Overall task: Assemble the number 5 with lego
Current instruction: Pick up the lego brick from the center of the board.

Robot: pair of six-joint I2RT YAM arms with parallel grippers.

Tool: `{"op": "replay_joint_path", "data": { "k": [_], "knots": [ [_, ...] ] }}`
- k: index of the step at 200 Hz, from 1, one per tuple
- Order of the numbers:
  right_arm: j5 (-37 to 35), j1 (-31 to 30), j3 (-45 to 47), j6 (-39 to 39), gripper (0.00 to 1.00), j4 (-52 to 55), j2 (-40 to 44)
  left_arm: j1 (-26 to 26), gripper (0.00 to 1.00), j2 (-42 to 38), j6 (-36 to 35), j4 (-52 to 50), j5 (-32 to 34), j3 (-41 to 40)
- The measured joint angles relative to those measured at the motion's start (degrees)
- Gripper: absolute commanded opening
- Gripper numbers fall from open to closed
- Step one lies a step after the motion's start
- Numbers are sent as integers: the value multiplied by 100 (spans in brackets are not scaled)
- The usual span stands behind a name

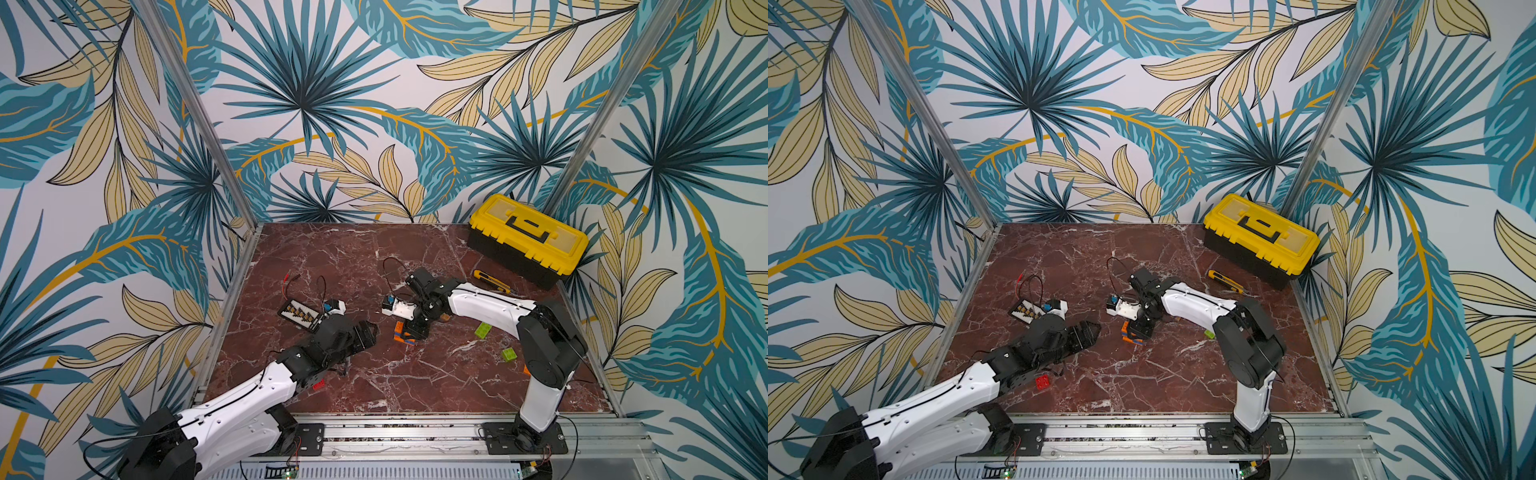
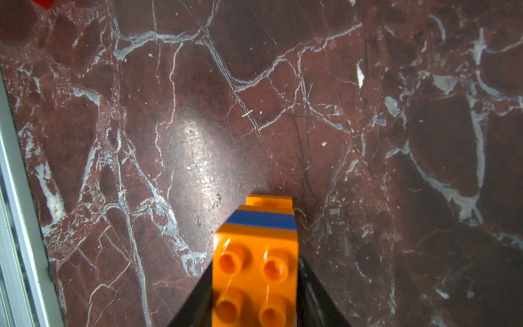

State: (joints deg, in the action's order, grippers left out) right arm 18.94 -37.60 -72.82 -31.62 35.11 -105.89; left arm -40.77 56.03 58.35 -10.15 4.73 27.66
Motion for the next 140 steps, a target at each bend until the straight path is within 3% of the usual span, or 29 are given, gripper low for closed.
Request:
{"op": "replay_joint_path", "data": {
  "k": [67,140],
  "knots": [
    [433,0,-468,70,38,254,-343,0,91,-133,15,-120,63,0],
    [1292,63,-2120,157,38,844,-1626,2,93,-625,22,-542,284,0]
  ]
}}
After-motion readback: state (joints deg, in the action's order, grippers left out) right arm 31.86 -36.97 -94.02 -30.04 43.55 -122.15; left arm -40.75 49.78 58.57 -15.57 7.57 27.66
